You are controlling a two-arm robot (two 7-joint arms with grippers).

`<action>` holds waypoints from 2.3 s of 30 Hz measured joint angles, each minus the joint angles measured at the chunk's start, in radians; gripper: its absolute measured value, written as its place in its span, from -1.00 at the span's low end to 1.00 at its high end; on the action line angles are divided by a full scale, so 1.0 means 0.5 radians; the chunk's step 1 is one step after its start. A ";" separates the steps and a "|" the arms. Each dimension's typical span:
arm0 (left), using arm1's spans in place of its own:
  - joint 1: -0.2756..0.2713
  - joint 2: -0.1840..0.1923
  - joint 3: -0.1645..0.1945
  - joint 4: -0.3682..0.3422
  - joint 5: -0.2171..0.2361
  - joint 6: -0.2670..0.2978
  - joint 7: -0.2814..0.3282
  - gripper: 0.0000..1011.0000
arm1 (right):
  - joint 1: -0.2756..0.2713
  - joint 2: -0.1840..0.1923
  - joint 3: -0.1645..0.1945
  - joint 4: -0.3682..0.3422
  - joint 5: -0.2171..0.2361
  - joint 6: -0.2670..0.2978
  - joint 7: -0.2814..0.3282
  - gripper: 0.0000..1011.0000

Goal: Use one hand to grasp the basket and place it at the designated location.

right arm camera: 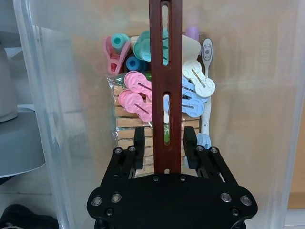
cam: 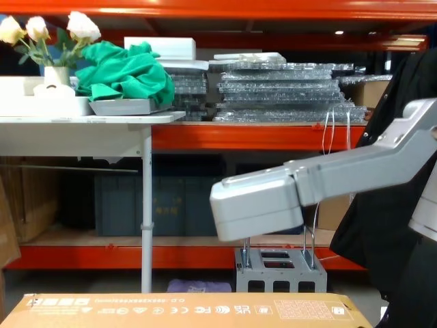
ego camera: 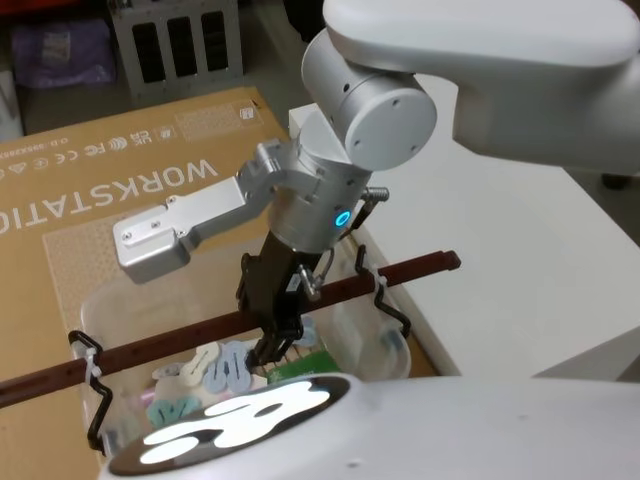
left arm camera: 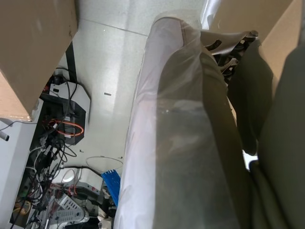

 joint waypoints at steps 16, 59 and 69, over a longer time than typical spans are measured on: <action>0.000 0.000 0.000 0.000 0.000 0.000 0.000 -1.00 | 0.082 0.113 0.113 -0.039 0.213 -0.037 -0.021 0.84; 0.000 0.000 0.000 0.000 0.000 0.000 0.000 -1.00 | 0.064 0.593 0.616 -0.351 0.681 -0.297 -0.103 0.98; 0.000 0.000 0.000 0.001 0.000 0.000 0.000 -1.00 | 0.023 0.474 0.600 -0.359 0.564 -0.222 -0.054 0.98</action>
